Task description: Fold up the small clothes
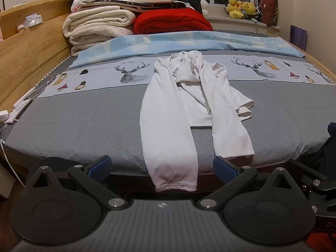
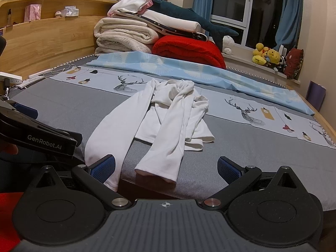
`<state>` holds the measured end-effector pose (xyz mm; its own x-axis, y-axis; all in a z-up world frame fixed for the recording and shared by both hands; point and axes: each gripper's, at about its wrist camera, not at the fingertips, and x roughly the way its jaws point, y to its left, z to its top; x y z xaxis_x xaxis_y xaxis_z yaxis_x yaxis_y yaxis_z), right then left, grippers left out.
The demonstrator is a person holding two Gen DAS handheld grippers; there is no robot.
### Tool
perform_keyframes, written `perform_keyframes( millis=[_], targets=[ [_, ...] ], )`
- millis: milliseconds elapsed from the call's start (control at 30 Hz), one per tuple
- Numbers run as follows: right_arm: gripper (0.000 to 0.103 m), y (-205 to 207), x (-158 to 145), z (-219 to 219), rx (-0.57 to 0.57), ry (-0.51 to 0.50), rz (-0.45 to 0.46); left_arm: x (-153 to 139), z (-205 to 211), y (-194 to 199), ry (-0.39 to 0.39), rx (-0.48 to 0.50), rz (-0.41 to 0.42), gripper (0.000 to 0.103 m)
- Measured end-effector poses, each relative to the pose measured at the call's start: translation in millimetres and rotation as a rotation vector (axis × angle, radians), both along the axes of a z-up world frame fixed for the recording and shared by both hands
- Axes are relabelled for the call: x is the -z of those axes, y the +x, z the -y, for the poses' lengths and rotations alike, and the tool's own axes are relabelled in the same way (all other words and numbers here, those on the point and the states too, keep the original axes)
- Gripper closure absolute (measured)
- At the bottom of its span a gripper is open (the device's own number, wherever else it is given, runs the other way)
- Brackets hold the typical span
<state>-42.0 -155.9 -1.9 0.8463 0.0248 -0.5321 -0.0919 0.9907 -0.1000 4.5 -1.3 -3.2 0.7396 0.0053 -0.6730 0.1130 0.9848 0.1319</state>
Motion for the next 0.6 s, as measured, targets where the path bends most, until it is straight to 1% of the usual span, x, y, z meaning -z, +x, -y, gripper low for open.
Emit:
perform_keyframes(
  millis=[600],
  targets=[
    [0.001,1.5,1.0,-0.2,-0.002,-0.003,-0.002,1.4,0.3,1.4,-0.001,0.002,-0.005,0.000]
  ],
)
